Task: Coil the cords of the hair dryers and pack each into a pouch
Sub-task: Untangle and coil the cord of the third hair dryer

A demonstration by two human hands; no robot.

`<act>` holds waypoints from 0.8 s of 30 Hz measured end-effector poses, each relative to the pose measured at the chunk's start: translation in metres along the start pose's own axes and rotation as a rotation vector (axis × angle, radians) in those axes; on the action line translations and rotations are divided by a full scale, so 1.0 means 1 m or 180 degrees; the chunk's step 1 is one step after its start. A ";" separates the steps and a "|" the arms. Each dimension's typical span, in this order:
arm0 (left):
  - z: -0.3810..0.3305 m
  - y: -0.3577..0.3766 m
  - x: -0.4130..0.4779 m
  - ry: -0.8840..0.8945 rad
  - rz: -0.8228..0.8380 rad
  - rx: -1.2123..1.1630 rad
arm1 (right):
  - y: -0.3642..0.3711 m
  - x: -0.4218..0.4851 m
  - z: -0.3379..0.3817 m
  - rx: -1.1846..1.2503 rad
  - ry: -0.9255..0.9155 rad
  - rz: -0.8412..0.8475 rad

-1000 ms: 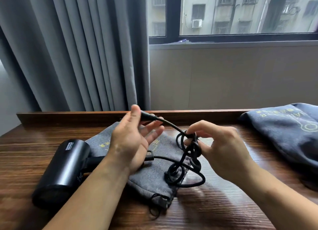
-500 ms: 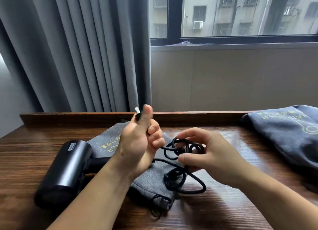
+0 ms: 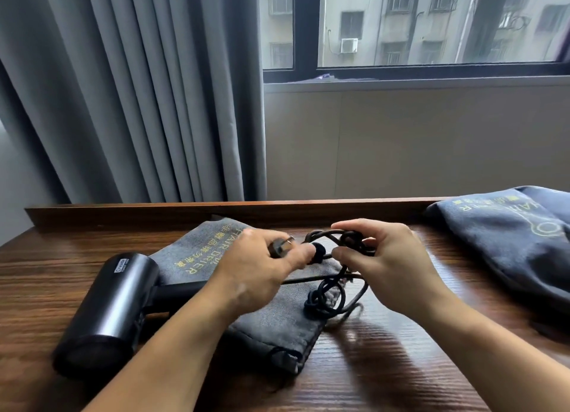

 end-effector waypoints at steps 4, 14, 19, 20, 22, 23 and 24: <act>-0.001 -0.007 -0.001 -0.0005 -0.0127 -0.1327 | 0.002 0.004 -0.001 0.0206 0.0080 0.0102; -0.014 0.002 -0.007 0.0138 0.0061 -0.2877 | 0.002 0.008 0.001 0.0150 0.0047 0.0079; -0.017 0.015 -0.011 0.0331 0.0703 -0.2935 | 0.001 0.006 0.004 -0.0029 -0.0045 0.0020; -0.018 0.018 -0.012 0.0372 0.0877 -0.2782 | 0.000 0.006 0.004 -0.0089 -0.0059 -0.0006; -0.020 0.023 -0.013 0.0378 0.1181 -0.2245 | -0.001 0.006 0.002 -0.0132 -0.0085 -0.0034; -0.021 0.024 -0.013 0.0282 0.1259 -0.1904 | -0.002 0.006 0.001 -0.0140 -0.0121 -0.0027; -0.021 0.025 -0.013 0.0172 0.1274 -0.1530 | -0.002 0.006 -0.001 -0.0120 -0.0157 0.0007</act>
Point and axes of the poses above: each hand's wrist, its own x-axis towards the middle knuckle, its own y-axis out of the palm, z = x × y, the point moved 2 cm from there along x, towards the middle knuckle, and after that the axes turned 9 degrees about -x, right-handed, at the moved point
